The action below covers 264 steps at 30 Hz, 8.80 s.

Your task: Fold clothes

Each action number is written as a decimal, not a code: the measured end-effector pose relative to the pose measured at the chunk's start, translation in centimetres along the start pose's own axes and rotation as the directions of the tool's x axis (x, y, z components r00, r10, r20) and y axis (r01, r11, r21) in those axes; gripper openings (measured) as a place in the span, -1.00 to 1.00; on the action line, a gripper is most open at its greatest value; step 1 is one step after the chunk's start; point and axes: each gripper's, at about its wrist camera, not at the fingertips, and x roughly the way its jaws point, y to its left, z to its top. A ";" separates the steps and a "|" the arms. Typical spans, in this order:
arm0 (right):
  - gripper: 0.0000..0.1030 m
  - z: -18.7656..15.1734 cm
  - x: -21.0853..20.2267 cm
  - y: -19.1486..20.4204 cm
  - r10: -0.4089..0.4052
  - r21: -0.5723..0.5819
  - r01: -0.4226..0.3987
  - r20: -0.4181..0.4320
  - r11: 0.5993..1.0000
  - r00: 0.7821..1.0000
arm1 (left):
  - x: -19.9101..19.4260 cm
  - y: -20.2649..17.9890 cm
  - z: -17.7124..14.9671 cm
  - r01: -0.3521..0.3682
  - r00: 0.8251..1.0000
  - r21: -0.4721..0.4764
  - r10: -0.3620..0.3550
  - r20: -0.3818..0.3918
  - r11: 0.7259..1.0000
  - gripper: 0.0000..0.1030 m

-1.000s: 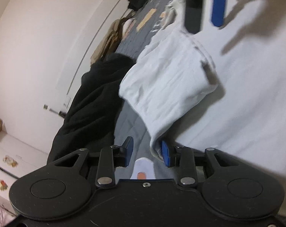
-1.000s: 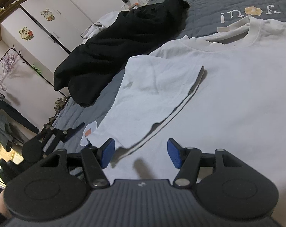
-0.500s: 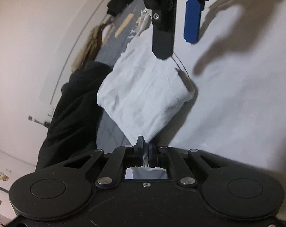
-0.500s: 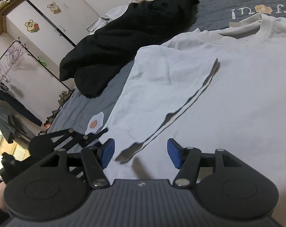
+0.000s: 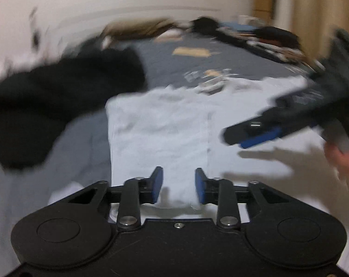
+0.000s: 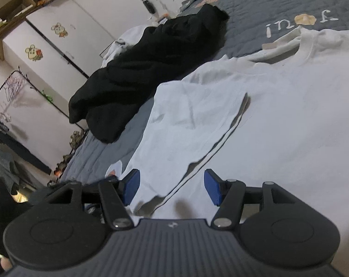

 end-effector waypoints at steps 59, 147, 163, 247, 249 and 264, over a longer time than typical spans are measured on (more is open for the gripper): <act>0.23 3.9 -11.0 -7.2 -0.410 0.039 0.427 0.365 0.904 0.835 | -0.4 -7.5 3.7 0.259 0.957 -0.186 -0.226 0.180 0.948 0.79; -0.78 2.8 -14.2 -16.0 -0.413 -0.562 0.366 0.047 0.742 0.910 | 6.2 -14.6 4.6 0.314 0.944 -0.181 -0.287 0.162 0.932 1.00; -0.10 6.2 -16.4 -19.0 -0.156 -0.057 0.163 0.115 0.985 0.981 | 13.6 -12.6 7.7 0.329 0.942 -0.371 -0.328 0.069 0.868 0.19; -0.11 7.2 -13.2 -13.4 -0.208 -0.177 0.230 0.138 0.957 0.968 | 2.2 -7.3 5.2 0.066 0.996 -0.236 -0.049 0.079 0.969 0.32; -0.08 8.6 -12.4 -13.6 -0.213 -0.183 0.235 0.133 0.955 0.968 | 3.2 -6.5 6.8 0.052 0.997 -0.190 -0.038 0.073 0.980 0.32; -0.03 20.1 0.5 -12.9 -0.336 -0.387 0.329 0.051 0.861 0.940 | 17.1 -1.8 17.3 0.011 0.998 0.032 -0.009 -0.064 0.999 0.32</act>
